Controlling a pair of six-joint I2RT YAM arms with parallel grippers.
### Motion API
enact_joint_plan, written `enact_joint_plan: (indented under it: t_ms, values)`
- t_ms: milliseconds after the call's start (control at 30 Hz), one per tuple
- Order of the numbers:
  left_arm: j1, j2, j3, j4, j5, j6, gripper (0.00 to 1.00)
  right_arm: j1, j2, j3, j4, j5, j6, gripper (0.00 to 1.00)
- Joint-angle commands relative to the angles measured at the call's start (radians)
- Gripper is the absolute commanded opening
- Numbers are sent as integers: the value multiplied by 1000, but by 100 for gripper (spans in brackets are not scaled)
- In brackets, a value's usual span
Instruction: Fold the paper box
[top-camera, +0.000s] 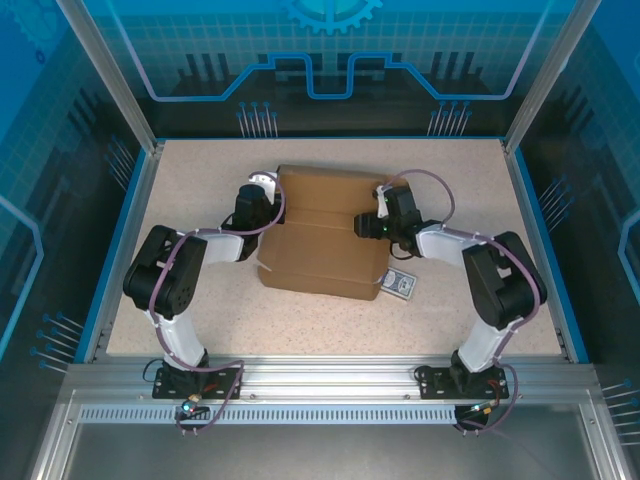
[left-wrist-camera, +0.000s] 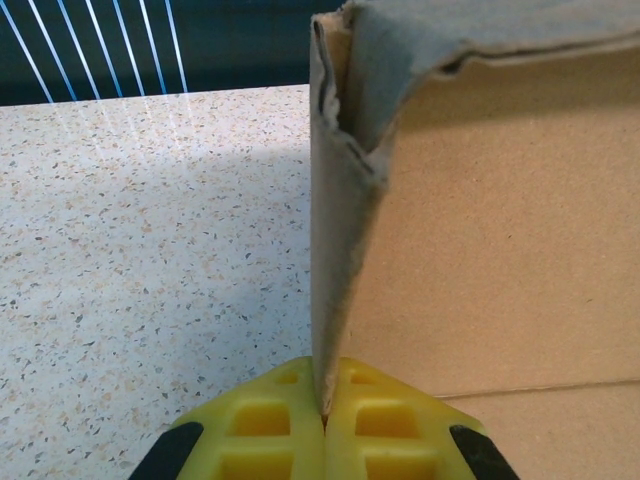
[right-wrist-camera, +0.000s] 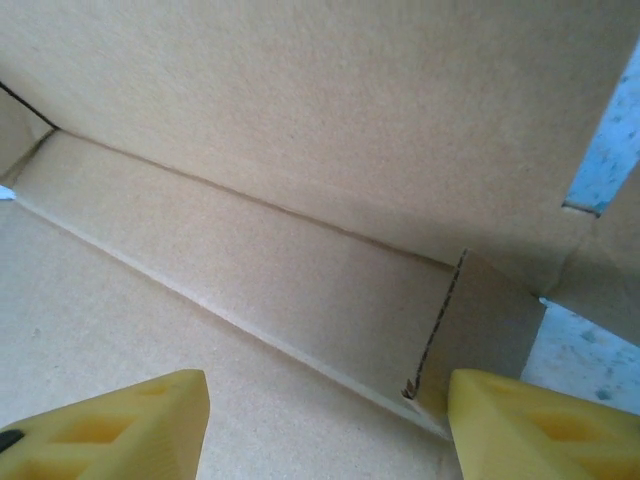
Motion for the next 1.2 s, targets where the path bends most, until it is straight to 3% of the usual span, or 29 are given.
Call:
enact_joint_plan:
  t_ms: [0,367,633,867,1167]
  values:
    - [-6,-32,-20,10,15,-18,0,8,-118,-4,-71,2,-76,66]
    - [-6,-31,-19,13,20,-16,0,-19,-404,57,-365,6,-233,68]
    - [-6,-37,-23,13,21,-16,0,-194,-528,77,-451,22,-245,69]
    - [-6,-47,-24,14,22,-16,0,-401,-405,80,-480,-25,-166,68]
    - [-6,-59,-30,11,22,-20,0,-406,-115,157,-393,-116,-156,65]
